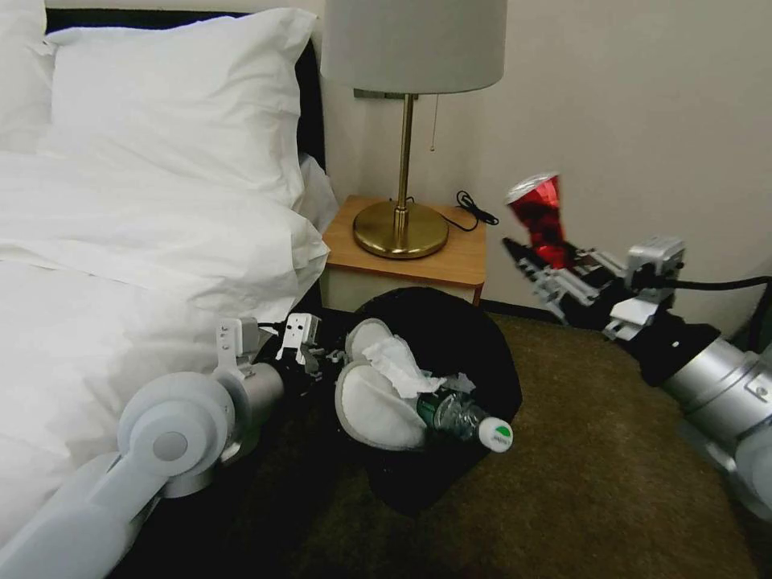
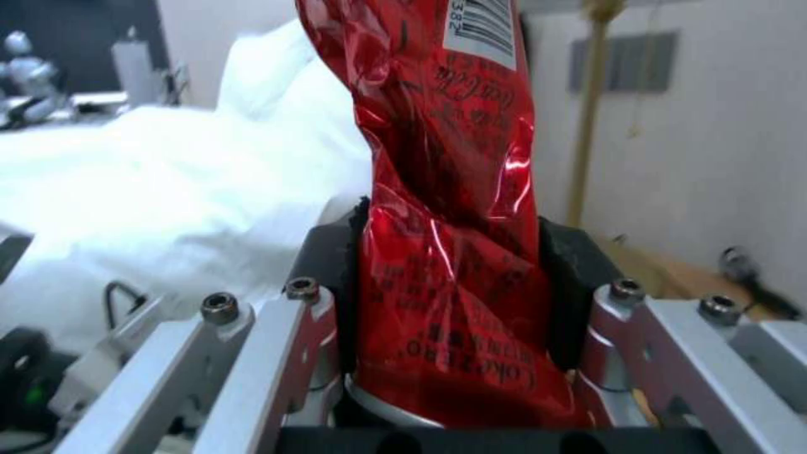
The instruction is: Pick up the trash bin, then pick up the garbage on the floor and place it into the trash bin.
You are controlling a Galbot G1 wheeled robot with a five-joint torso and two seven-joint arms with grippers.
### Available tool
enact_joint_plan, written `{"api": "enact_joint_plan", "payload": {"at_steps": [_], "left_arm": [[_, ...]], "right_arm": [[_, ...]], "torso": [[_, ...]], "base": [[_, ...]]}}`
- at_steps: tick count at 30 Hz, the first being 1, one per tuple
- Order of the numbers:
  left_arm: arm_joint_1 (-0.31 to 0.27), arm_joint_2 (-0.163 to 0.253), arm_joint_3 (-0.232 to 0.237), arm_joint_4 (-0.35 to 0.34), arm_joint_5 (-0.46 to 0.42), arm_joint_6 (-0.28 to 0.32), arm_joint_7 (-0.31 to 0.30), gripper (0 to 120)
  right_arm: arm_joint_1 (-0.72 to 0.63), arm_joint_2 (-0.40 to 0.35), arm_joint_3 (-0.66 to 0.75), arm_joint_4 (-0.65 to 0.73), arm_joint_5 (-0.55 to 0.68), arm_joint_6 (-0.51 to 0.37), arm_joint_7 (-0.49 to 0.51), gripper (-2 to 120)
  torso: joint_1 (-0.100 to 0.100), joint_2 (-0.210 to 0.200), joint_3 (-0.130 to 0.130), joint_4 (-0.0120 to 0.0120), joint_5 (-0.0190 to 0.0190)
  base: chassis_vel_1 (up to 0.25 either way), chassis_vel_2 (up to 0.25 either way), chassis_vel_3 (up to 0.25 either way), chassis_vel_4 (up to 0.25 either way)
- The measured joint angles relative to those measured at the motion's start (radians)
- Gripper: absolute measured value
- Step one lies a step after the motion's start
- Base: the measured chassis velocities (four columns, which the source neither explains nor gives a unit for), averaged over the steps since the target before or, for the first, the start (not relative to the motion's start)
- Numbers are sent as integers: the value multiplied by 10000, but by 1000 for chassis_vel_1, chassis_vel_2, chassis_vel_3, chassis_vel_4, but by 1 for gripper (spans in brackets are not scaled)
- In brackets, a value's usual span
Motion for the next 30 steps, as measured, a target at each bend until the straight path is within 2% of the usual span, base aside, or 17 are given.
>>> {"api": "enact_joint_plan", "payload": {"at_steps": [8, 22, 25, 28, 30], "left_arm": [[-232, -154, 350, 51, 70, 0, -72, 1], [-375, -386, 486, 232, 267, 0, -28, 1], [-404, -435, 484, 290, 290, 1, 12, 1], [-417, -450, 484, 311, 300, 1, 25, 1], [-447, -471, 478, 352, 311, 1, 69, 1]], "right_arm": [[-362, -294, -467, -53, -33, -214, -58, 38], [-352, -247, -1696, -115, -547, -485, -114, 39], [-163, -250, -2095, -121, -624, -593, -71, 53], [-133, -250, -2179, -122, -625, -628, -61, 58], [-110, -265, -2246, -127, -630, -715, -47, 71]], "torso": [[-1, 1, 0, 1, 9], [0, 0, 0, -5, 7], [0, 1, 0, -5, 6], [0, 0, 0, -5, 6], [0, 1, 0, -5, 4]], "base": [[0, 0, 0, 0], [0, 0, 0, 0], [0, 0, 0, 0], [0, 0, 0, 0], [0, 0, 0, 0]]}}
